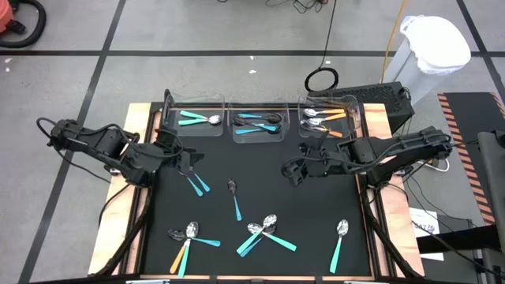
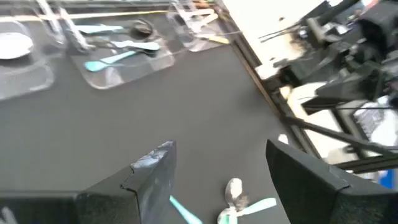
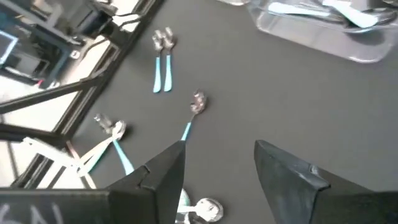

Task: Sort silverware by color (type)
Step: Put the light blue spoon into the left transparent bin

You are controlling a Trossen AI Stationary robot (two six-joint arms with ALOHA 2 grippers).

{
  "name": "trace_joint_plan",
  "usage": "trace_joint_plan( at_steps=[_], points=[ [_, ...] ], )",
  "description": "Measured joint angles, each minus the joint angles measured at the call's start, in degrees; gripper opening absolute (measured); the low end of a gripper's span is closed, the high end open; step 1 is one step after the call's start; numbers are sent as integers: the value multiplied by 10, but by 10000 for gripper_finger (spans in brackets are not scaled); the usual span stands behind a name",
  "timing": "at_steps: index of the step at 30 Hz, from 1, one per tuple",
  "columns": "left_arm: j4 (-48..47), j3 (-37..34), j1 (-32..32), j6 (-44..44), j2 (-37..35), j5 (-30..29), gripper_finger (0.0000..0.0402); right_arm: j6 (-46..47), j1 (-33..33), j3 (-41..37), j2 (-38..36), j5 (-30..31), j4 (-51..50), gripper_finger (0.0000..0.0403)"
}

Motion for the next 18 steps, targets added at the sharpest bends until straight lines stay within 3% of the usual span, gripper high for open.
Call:
trace_joint_plan(
  at_steps=[5, 9, 13, 18],
  points=[
    [-3, -19, 1, -6, 19, 12, 249, 7, -2, 0, 18, -7, -20, 187],
    [-3, -35, -20, -1, 59, 63, 249, 19, 3, 0, 55, -52, -9, 187],
    [-2, -41, -53, 20, 114, 108, 249, 17, 14, 0, 97, -91, 50, 187],
    [-2, -42, -84, 24, 183, 129, 249, 16, 22, 0, 148, -91, 146, 187]
  ],
)
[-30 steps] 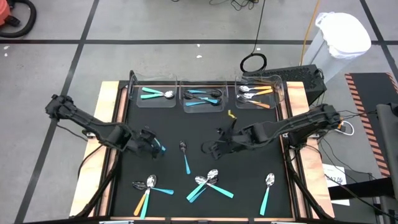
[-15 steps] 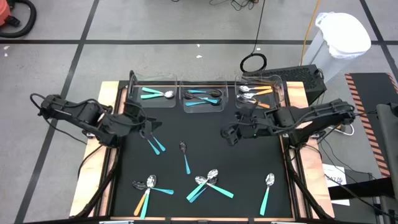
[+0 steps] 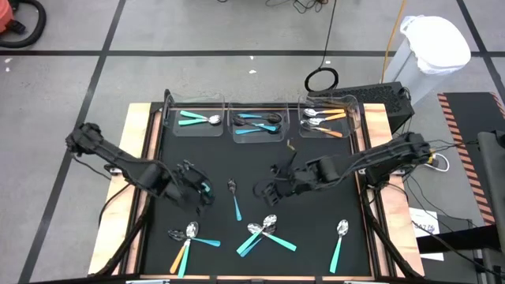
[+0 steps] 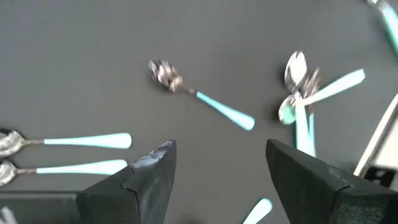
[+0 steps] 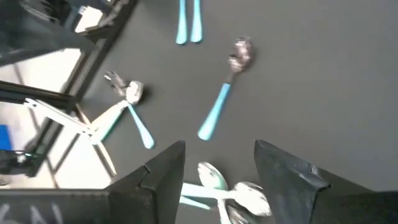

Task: Sort silverware by color (type)
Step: Put the light blue spoon into the left transparent bin

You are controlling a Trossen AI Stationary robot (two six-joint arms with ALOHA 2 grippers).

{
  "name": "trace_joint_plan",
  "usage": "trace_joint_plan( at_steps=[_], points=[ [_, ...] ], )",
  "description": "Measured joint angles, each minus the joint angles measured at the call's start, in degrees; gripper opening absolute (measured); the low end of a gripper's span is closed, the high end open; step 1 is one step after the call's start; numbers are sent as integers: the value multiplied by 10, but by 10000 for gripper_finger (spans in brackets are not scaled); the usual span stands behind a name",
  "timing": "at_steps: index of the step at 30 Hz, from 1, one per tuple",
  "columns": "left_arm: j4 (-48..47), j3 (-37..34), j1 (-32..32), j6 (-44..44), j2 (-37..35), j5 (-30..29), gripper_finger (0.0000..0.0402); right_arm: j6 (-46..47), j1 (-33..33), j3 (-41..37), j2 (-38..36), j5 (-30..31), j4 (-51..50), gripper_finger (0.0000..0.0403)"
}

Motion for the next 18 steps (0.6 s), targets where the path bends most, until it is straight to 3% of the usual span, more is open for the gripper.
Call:
trace_joint_plan(
  at_steps=[9, 14, 18],
  points=[
    [-45, 0, -53, -40, 22, 15, 249, 22, 13, 0, 102, -60, 169, 187],
    [-80, 0, -96, -73, 22, 1, 249, 55, 57, 0, 123, -76, 95, 177],
    [-106, 0, -123, -104, 21, -28, 249, 31, 115, 0, 141, -76, 64, 157]
  ],
)
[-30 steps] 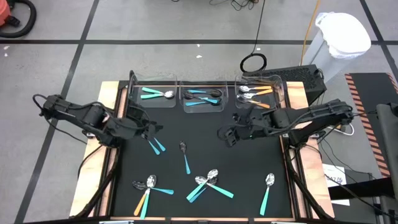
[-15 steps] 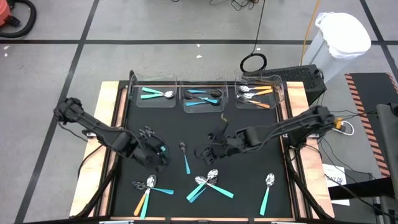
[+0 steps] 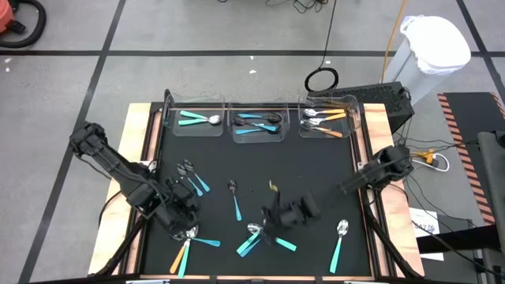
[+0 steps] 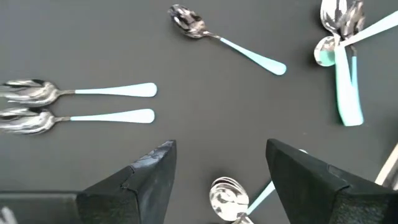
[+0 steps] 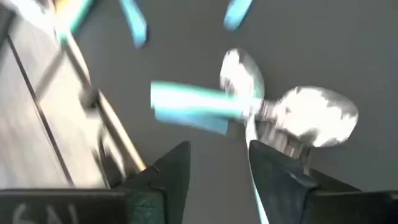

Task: Sort silverware by color (type)
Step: Put the light blue spoon into the left transparent bin

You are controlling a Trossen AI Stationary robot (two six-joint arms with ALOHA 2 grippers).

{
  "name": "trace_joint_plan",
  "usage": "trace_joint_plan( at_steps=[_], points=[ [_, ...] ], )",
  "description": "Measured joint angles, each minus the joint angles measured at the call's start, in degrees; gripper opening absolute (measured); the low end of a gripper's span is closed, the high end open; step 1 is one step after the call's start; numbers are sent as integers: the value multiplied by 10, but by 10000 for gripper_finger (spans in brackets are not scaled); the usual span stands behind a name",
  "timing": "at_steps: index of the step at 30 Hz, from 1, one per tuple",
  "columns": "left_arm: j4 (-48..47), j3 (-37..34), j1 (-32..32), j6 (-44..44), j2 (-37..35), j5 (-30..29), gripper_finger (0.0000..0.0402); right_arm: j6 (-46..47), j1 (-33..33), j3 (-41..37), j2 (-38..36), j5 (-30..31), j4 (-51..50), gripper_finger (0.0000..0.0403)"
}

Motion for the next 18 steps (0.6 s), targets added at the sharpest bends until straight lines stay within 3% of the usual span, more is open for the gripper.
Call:
trace_joint_plan(
  at_steps=[7, 10, 13, 15, 18],
  points=[
    [-5, 0, -25, -48, 0, -38, 249, -38, 71, 0, 53, 65, -28, 139],
    [-4, 0, -40, -63, 0, -48, 249, -82, 83, 0, 78, 69, -30, 144],
    [-5, 0, -51, -75, 0, -62, 249, -143, 90, 0, 102, 112, -31, 156],
    [-5, 0, -55, -89, 0, -74, 249, -145, 92, 0, 115, 151, -37, 162],
    [2, 0, -56, -93, 0, -81, 249, -134, 90, 1, 131, 146, -45, 164]
  ],
)
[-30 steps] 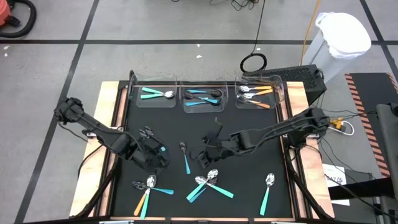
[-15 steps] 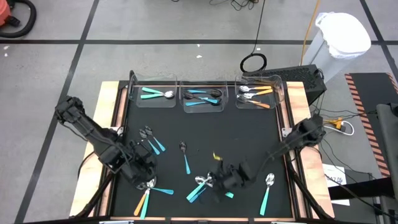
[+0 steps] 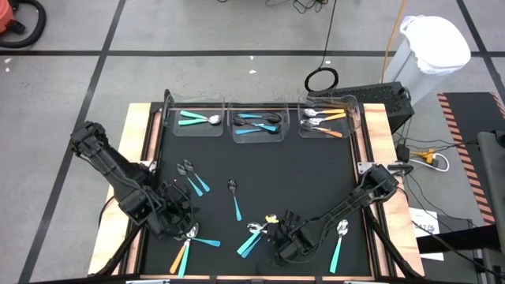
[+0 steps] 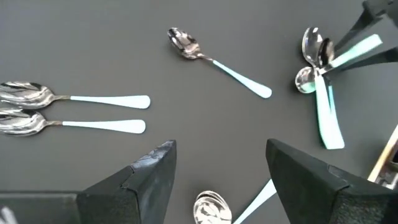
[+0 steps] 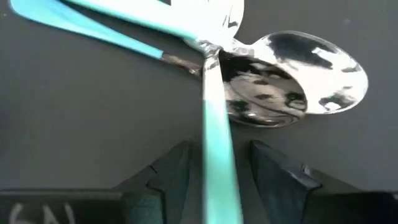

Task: Sort silverware by color (type)
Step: Put the light blue spoon into the left transparent bin

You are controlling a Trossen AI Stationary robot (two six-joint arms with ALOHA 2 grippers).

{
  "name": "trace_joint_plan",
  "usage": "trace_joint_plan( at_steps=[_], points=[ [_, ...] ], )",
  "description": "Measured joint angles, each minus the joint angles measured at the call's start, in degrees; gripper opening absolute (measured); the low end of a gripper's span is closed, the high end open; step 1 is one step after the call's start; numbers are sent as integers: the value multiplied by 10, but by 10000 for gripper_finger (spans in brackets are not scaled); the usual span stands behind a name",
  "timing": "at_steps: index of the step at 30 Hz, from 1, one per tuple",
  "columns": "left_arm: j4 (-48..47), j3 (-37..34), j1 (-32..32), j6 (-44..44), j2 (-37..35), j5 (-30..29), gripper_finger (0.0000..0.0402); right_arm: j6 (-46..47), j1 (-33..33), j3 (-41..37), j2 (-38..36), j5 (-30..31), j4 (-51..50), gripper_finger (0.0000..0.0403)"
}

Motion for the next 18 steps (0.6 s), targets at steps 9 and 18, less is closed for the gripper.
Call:
trace_joint_plan(
  at_steps=[9, 18],
  points=[
    [9, 0, -1, 2, 0, -28, 249, 4, -7, 7, -18, -65, -49, 58],
    [9, 0, 1, 4, 0, -83, 249, 7, -42, 126, -57, -32, -296, 47]
  ],
)
